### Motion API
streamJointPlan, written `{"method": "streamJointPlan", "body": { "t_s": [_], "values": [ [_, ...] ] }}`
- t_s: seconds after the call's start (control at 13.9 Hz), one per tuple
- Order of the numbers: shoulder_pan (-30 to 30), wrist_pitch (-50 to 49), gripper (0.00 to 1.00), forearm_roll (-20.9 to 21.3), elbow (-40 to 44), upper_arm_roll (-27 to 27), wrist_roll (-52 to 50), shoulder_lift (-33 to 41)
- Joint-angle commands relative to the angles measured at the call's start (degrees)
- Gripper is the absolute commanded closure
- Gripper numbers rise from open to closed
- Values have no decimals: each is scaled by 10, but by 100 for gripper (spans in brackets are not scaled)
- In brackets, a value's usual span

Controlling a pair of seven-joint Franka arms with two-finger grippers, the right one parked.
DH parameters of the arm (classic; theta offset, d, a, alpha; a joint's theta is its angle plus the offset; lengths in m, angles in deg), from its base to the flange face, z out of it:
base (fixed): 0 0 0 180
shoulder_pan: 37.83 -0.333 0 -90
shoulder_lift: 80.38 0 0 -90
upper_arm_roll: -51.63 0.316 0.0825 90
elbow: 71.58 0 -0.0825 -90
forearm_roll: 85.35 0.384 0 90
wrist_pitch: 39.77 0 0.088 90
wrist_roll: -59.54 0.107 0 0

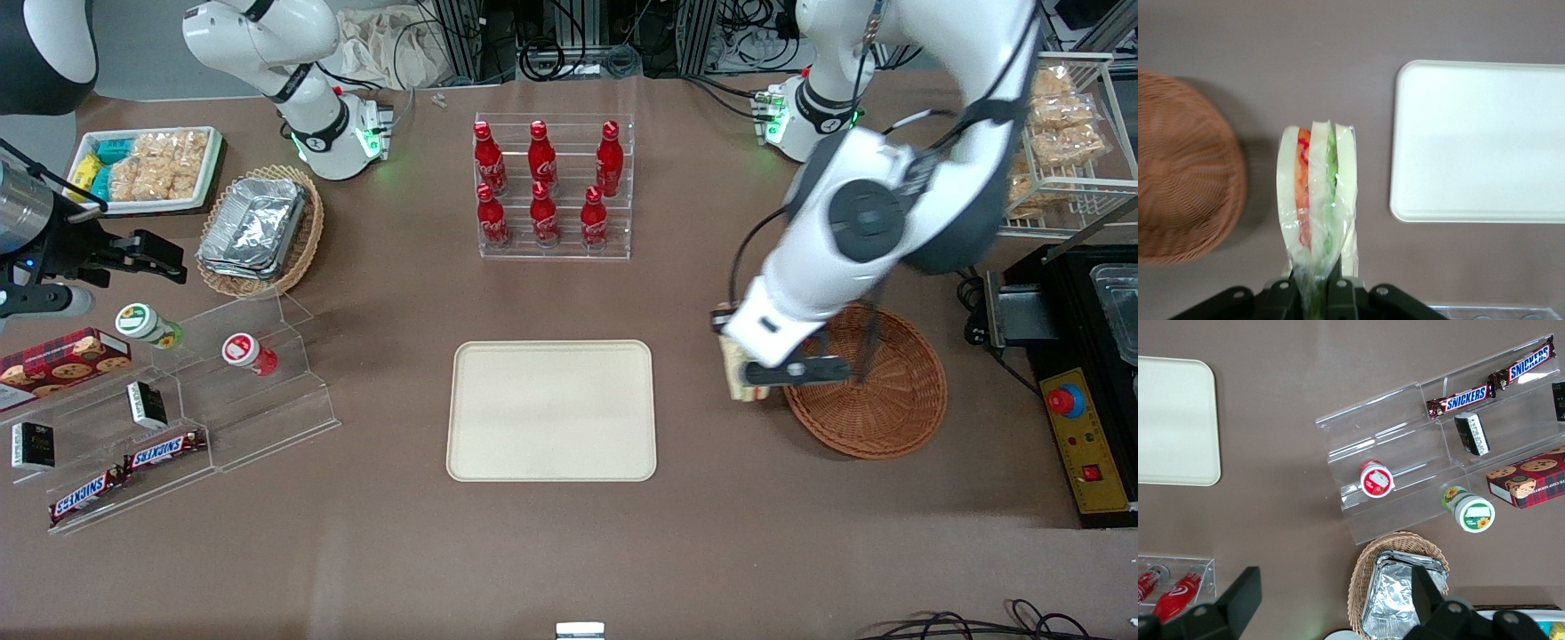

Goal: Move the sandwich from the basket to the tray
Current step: 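Carry the sandwich with the left gripper over to the cream tray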

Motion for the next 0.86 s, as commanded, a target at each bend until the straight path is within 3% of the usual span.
{"method": "streamJointPlan", "body": {
  "t_s": [0.0, 0.5, 0.79],
  "values": [
    [40, 46, 100, 28, 54, 3, -1, -88],
    [82, 150, 100, 29, 105, 9, -3, -218],
    [85, 191, 100, 70, 118, 9, -28, -257]
  ]
}}
